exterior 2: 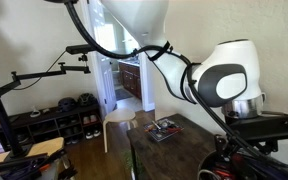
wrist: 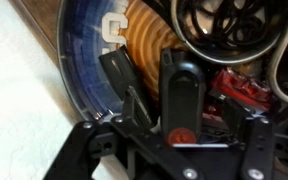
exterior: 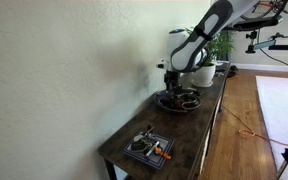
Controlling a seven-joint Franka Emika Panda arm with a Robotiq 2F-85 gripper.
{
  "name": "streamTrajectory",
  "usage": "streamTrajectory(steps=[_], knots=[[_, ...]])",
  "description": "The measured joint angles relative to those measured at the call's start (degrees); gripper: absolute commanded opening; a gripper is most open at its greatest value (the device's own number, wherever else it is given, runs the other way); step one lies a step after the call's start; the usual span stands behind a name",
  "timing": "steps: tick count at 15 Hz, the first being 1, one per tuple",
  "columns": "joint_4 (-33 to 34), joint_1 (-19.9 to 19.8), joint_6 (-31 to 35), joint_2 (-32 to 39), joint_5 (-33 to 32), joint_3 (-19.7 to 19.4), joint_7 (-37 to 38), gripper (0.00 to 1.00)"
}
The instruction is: Pick up the remote from the table and place it on the tray on the right
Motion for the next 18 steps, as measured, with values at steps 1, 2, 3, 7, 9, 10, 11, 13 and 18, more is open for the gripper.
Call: streamTrajectory(steps=[1,2,3,7,9,10,11,13,18], knots=[[-0.2,0.0,-0.6,-0.8,0.0,0.0,1.0,1.00],[-0.4,0.1,-1.8,-1.7,0.0,0.0,2.0,1.00],[-0.5,0.2,-3.5,-2.7,0.1,0.0,3.3,1.00],[-1.0,0.6,-10.9,-6.3,1.0,0.3,9.1,1.00],[-1.1,0.7,-13.9,-7.6,2.2,0.8,12.6,1.00],[-1.1,0.8,-15.1,-8.2,2.7,0.9,14.8,1.00],[-1.1,1.0,-16.2,-8.8,3.4,1.1,16.9,1.00],[-1.1,1.3,-17.8,-9.6,4.5,1.3,21.2,1.00],[-1.0,1.8,-19.8,-10.9,6.4,2.6,27.8,1.00]])
